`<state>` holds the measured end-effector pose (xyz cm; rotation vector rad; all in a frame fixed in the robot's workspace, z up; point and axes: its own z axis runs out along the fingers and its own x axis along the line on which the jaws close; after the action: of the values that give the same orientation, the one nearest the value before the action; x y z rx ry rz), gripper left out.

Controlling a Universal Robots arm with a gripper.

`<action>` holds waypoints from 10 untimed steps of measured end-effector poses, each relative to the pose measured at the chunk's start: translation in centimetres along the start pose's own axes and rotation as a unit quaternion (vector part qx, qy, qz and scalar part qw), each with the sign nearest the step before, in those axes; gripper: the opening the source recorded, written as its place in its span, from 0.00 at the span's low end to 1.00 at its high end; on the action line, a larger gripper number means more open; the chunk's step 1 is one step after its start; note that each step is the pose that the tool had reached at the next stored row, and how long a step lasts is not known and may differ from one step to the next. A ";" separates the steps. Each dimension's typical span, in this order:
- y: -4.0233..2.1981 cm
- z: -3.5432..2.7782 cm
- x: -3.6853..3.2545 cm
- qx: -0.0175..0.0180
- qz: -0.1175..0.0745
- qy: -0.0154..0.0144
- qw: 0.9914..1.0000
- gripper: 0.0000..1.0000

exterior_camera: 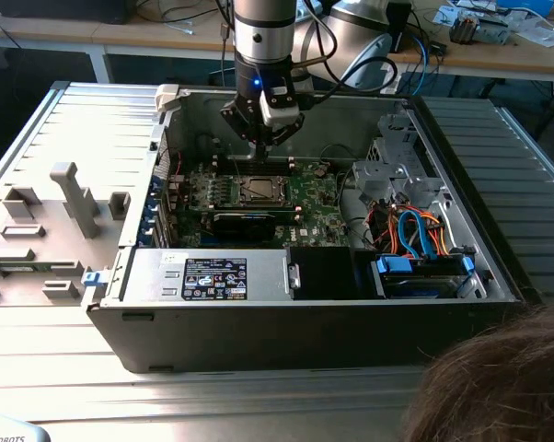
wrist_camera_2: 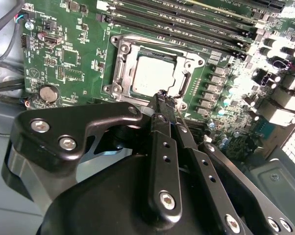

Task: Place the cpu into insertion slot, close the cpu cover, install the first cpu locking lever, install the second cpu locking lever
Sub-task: 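Install the first cpu locking lever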

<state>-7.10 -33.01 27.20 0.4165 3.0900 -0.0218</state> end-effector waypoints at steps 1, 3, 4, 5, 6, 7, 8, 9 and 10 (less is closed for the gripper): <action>0.00 0.00 0.00 0.000 -0.002 0.000 1.000 0.11; 0.00 0.00 0.00 0.000 -0.005 0.000 1.000 0.11; 0.00 0.00 0.00 0.000 -0.008 0.000 1.000 0.11; 0.00 0.00 0.00 0.000 -0.010 0.000 1.000 0.11; 0.00 0.00 0.00 0.000 -0.011 0.000 1.000 0.11; 0.00 0.00 0.00 0.000 -0.014 0.000 1.000 0.11; 0.00 0.00 0.00 0.000 -0.015 0.000 1.000 0.11; 0.00 0.00 0.00 0.000 -0.019 0.000 1.000 0.11; 0.00 0.00 0.00 -0.001 -0.021 0.000 1.000 0.11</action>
<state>-7.10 -33.01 27.19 0.3502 3.0979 -0.0209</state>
